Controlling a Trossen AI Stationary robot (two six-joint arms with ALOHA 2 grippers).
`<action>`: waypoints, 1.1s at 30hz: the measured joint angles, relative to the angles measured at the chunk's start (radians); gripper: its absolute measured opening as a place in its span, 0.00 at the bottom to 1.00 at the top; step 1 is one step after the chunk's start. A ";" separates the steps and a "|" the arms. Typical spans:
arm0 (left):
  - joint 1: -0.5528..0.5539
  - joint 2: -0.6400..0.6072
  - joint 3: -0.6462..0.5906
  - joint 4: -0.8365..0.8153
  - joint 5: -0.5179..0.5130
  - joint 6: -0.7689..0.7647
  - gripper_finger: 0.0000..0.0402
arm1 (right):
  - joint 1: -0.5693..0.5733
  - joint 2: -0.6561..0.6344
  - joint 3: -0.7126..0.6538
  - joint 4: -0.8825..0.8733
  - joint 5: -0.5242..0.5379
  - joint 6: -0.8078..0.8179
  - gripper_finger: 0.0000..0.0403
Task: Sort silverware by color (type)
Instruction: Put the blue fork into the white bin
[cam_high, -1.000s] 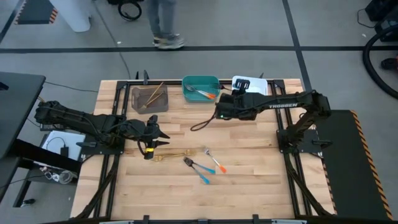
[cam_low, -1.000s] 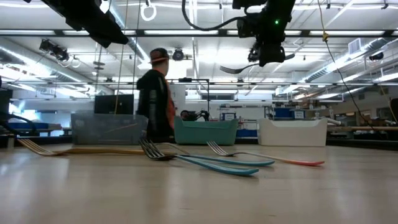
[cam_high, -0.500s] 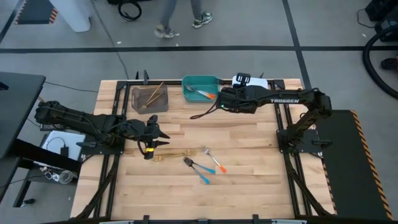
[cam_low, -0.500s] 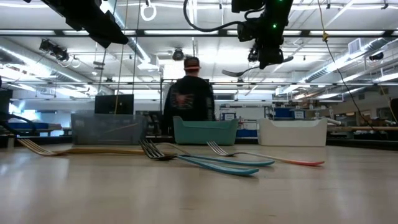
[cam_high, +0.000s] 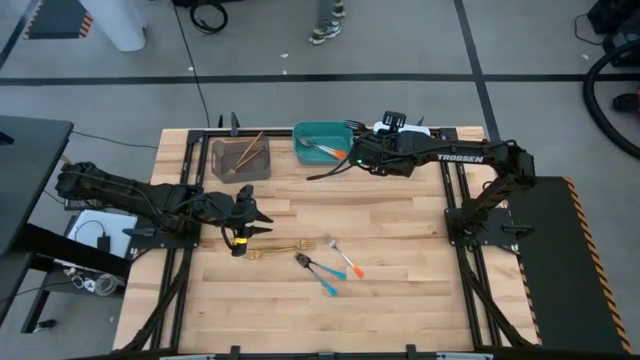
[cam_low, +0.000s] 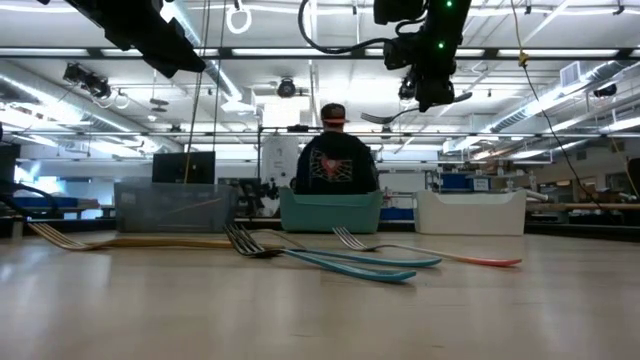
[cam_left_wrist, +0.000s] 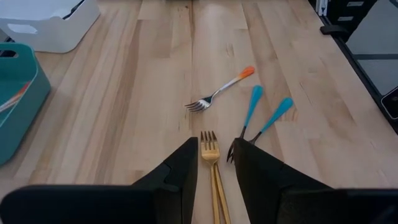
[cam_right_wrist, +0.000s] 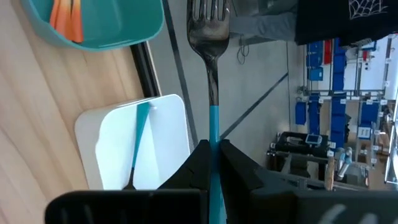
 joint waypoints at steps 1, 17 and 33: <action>0.000 0.000 0.000 0.000 0.000 -0.011 0.28 | -0.003 -0.007 -0.015 0.014 0.000 -0.009 0.06; 0.001 0.000 0.000 0.043 -0.016 0.107 0.28 | -0.074 -0.243 -0.426 0.458 -0.049 -0.147 0.06; 0.001 0.000 0.000 0.045 -0.049 0.120 0.28 | -0.124 -0.313 -0.581 0.748 -0.062 -0.334 0.06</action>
